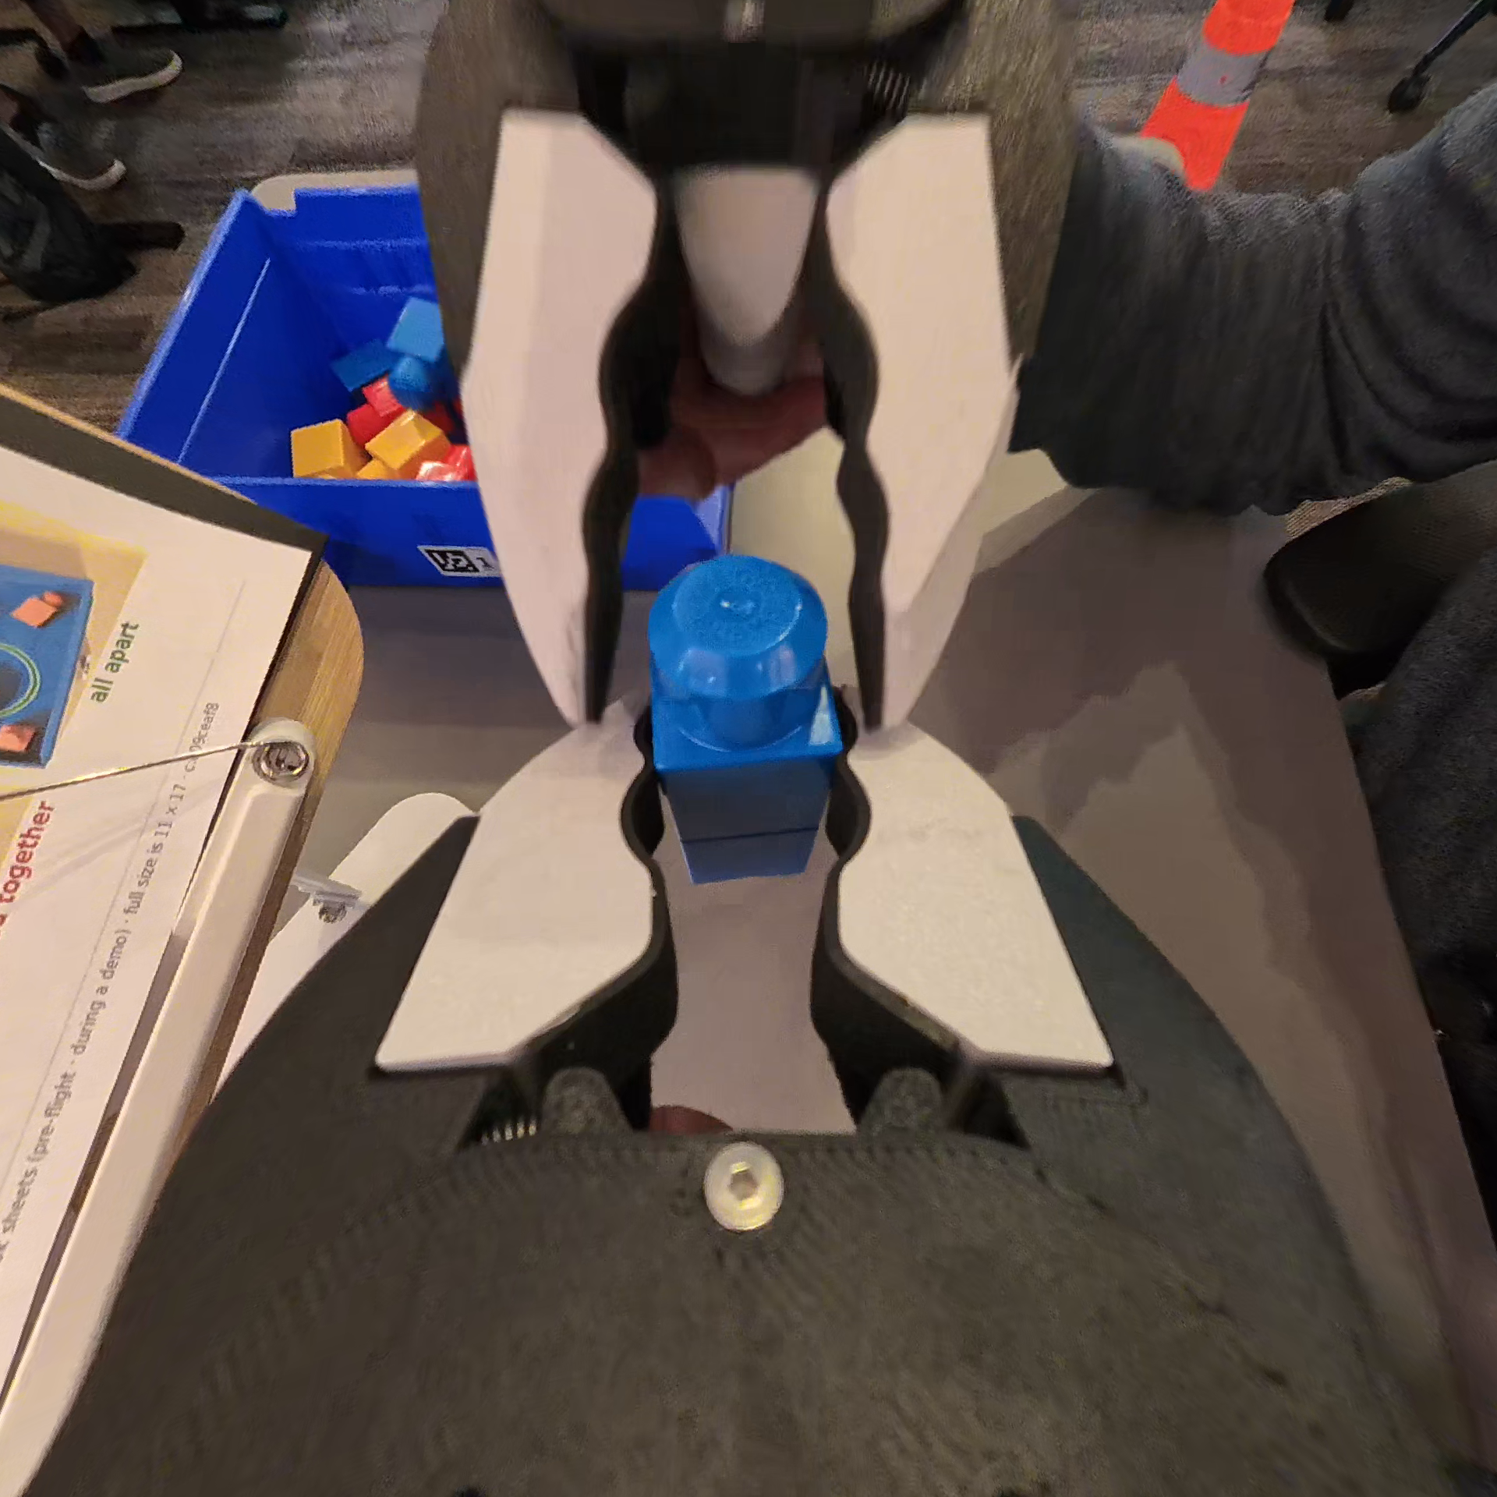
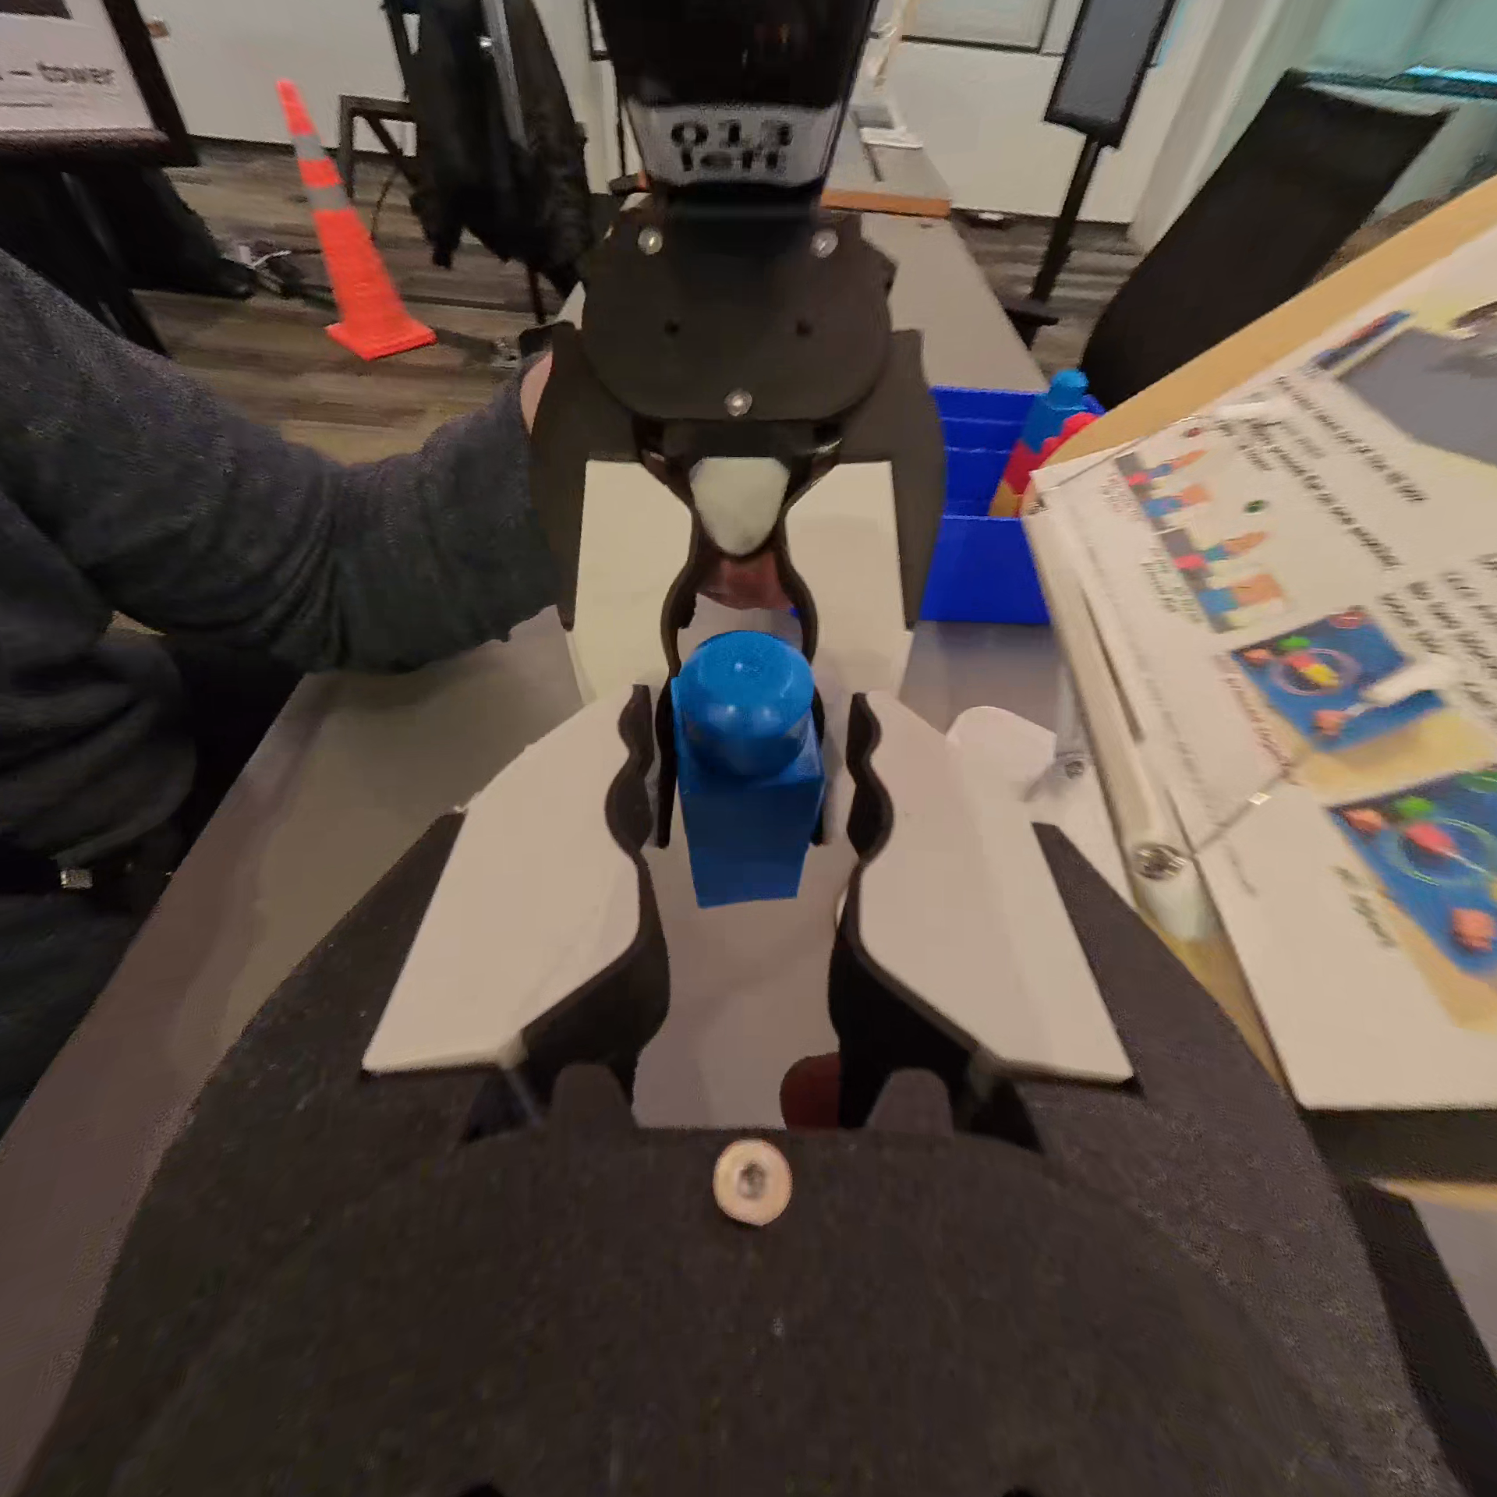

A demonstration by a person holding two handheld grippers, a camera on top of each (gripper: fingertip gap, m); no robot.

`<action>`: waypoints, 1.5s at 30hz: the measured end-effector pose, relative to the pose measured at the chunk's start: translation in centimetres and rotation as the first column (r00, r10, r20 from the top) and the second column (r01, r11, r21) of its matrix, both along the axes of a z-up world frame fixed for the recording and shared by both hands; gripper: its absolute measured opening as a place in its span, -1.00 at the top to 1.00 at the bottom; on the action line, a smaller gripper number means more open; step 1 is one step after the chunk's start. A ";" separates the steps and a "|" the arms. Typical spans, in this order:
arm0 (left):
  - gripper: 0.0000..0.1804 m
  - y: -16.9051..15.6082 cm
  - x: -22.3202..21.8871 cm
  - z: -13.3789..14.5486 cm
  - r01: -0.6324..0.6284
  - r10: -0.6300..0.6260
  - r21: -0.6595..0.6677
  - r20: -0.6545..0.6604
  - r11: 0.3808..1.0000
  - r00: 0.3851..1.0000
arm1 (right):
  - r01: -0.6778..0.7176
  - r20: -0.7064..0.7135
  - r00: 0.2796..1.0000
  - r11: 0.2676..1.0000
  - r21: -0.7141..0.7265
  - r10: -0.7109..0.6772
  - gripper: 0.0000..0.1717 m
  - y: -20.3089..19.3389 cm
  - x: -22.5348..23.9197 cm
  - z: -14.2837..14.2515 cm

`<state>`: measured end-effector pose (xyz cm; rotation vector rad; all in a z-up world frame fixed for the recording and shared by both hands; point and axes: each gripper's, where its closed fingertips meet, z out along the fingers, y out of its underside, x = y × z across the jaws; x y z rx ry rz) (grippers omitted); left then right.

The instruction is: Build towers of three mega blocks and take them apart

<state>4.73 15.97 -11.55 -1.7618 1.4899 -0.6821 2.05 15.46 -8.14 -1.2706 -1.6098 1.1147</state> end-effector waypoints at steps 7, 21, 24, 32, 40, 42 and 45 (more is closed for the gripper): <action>0.51 -0.3 -0.1 0.3 0.033 -0.031 -0.033 0.043 0.999 0.999 | -0.002 -0.113 0.994 1.000 -0.029 -0.001 0.66 0.0 -0.2 1.9; 0.58 0.3 0.0 -1.8 0.001 -0.002 -0.003 -0.077 1.000 0.997 | 0.363 -0.264 0.900 0.932 0.007 -0.348 0.66 7.2 8.2 6.8; 0.58 0.8 -0.4 -1.6 -0.021 0.020 0.000 -0.070 1.000 0.997 | 0.552 -0.148 0.820 0.832 -0.049 -0.553 0.66 12.7 13.4 3.9; 0.58 1.3 0.1 -1.2 -0.044 0.044 0.021 -0.043 0.999 0.998 | 0.628 -0.076 0.775 0.778 -0.017 -0.627 0.32 14.3 15.6 2.6; 0.58 0.4 0.7 0.4 -0.014 0.013 0.032 0.037 0.999 0.999 | 0.077 -0.007 0.997 0.994 0.071 -0.077 0.45 1.5 2.7 1.5; 0.58 0.2 0.8 0.6 -0.007 0.006 0.032 0.036 0.999 0.999 | 0.032 0.000 0.999 0.998 0.047 -0.032 0.48 0.6 1.4 0.8; 0.58 0.3 0.6 0.4 -0.018 0.017 0.044 0.017 0.999 1.000 | -0.004 0.002 1.000 1.000 0.017 0.004 0.62 0.0 0.6 0.3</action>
